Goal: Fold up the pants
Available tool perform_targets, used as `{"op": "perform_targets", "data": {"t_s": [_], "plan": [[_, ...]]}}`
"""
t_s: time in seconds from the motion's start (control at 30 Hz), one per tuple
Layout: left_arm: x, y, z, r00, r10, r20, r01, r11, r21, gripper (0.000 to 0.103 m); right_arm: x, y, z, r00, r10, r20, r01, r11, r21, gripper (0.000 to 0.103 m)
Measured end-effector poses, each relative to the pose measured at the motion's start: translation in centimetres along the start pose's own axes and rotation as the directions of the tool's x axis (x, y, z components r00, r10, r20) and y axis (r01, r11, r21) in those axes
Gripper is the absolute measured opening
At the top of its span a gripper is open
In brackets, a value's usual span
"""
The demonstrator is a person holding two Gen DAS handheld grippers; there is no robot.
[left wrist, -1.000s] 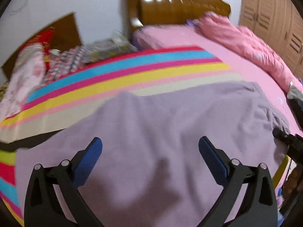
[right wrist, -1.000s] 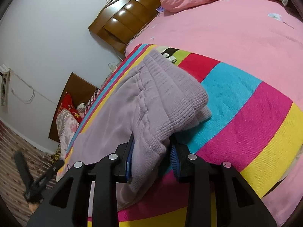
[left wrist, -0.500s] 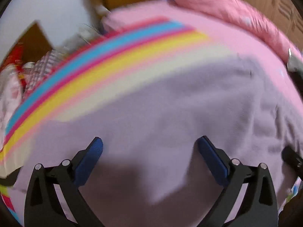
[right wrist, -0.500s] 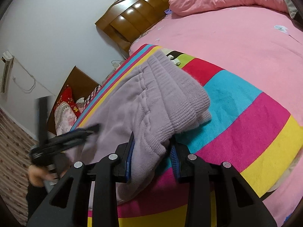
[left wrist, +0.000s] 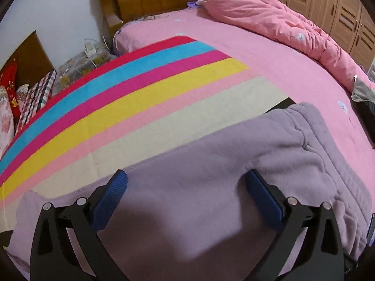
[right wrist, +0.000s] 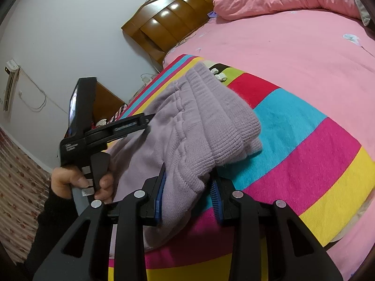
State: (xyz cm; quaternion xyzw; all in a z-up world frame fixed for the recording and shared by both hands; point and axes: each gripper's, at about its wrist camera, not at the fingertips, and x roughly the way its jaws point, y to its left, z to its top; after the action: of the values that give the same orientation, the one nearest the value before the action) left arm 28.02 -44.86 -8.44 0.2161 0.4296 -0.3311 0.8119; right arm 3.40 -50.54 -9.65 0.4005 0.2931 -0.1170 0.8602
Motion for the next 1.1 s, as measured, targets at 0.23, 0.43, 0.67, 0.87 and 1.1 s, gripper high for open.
{"op": "perform_targets", "data": {"t_s": [0.23, 0.43, 0.67, 0.87, 1.1], "plan": [[-8.6, 5.3, -6.6, 0.992, 0.068, 0.110, -0.052, 0.988, -0.142, 0.101, 0.0, 0.2, -0.2, 1.000, -0.003, 0.007, 0.003, 1.000, -0.006, 0.033], [-9.7, 4.8, -13.6, 0.998, 0.040, 0.040, -0.035, 0.993, -0.116, 0.101, 0.0, 0.2, -0.2, 1.000, -0.001, 0.001, 0.001, 1.000, 0.004, 0.034], [-9.6, 5.5, -14.8, 1.000, -0.019, 0.018, 0.021, 0.991, -0.132, 0.101, 0.0, -0.1, 0.1, 1.000, -0.009, -0.007, 0.010, 0.999, 0.041, 0.033], [-18.5, 8.8, -19.2, 0.958, -0.125, 0.257, 0.169, 0.973, -0.159, 0.101, -0.1, 0.3, 0.3, 0.999, -0.052, -0.008, 0.052, 0.994, 0.100, 0.034], [-27.0, 21.5, -33.5, 0.918, 0.265, 0.296, -0.096, 0.870, -0.483, 0.101, -3.0, 15.4, -0.3, 0.961, -0.166, 0.222, 0.224, 0.935, -0.274, 0.027]]}}
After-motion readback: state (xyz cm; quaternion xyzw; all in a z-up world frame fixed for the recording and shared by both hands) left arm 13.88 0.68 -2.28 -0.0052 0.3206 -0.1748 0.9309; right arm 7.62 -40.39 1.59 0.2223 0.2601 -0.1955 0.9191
